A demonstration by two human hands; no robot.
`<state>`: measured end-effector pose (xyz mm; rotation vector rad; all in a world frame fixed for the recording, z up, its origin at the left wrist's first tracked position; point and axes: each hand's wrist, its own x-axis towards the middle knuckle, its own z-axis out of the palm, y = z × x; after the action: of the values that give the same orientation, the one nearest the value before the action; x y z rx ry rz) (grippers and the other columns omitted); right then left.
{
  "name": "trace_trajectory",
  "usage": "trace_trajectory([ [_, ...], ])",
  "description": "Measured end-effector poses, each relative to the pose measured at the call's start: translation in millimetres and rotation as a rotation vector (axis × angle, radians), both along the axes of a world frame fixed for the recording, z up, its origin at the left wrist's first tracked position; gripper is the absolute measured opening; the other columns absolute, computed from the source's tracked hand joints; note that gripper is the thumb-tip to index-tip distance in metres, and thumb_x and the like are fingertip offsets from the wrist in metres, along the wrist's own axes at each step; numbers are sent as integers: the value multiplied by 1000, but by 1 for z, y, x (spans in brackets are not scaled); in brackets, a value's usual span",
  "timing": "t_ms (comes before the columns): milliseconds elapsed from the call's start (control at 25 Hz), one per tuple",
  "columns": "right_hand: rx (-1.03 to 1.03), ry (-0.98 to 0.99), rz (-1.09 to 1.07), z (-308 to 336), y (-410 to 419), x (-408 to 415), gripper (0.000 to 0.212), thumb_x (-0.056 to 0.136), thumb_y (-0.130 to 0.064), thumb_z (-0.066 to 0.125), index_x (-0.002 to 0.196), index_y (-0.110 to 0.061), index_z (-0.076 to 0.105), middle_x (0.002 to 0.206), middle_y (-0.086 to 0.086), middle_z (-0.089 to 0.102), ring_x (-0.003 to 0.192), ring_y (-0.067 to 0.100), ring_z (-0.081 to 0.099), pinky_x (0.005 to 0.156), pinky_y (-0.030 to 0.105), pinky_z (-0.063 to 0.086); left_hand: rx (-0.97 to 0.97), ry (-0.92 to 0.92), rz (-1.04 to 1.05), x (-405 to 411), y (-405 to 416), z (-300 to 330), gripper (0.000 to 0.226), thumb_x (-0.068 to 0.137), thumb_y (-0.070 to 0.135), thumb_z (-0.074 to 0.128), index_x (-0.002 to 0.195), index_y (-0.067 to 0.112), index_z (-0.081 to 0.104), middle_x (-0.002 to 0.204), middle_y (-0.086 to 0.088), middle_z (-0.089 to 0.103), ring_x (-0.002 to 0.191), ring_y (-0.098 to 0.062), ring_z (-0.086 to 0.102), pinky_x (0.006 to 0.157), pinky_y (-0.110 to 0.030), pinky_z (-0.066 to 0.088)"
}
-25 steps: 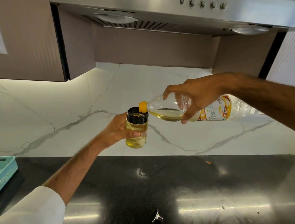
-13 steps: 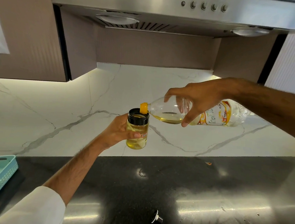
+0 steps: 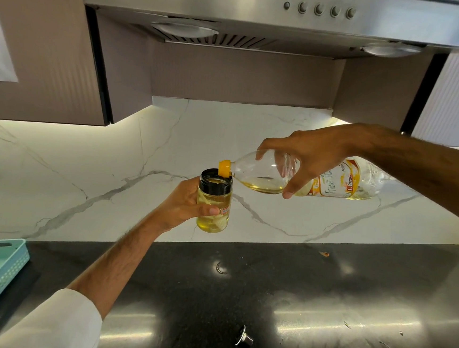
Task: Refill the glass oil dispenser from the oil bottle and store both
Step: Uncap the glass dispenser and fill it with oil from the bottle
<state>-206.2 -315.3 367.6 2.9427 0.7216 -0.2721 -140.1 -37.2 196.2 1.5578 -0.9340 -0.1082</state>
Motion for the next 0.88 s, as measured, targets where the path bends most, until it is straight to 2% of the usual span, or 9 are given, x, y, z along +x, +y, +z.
trace_trajectory([
  [280,38,-1,12,-6,-6,0,93,68,-70,72,146,-34,35,114,-7,67,98,26,73,90,40,63,-2,6,4,1,-1,-2,82,61,61,88,125,17,59,114,2,74,113,-26,68,90,-35,57],
  [400,81,1,15,-14,-12,0,93,71,-70,77,146,-34,35,114,-9,67,97,25,74,87,37,64,-2,9,12,0,-2,-2,82,60,62,88,124,18,59,113,3,74,112,-25,68,90,-35,57],
  [520,138,-9,23,-23,-17,0,86,75,-61,78,145,-35,34,113,-9,66,94,22,74,84,33,64,0,15,16,0,-1,-3,82,60,61,89,123,18,60,113,2,75,111,-25,69,90,-35,57],
  [640,178,-17,33,-34,-22,1,88,75,-64,79,145,-36,34,115,-10,66,94,19,73,84,29,64,8,10,23,-2,-1,-4,82,59,63,88,123,19,60,113,4,75,111,-23,69,90,-34,57],
  [880,303,-37,45,-61,-29,4,81,74,-63,78,138,-44,32,114,-14,65,99,21,72,89,39,63,12,24,37,-1,-1,-9,82,59,61,89,124,20,60,114,0,75,113,-28,69,91,-37,57],
])
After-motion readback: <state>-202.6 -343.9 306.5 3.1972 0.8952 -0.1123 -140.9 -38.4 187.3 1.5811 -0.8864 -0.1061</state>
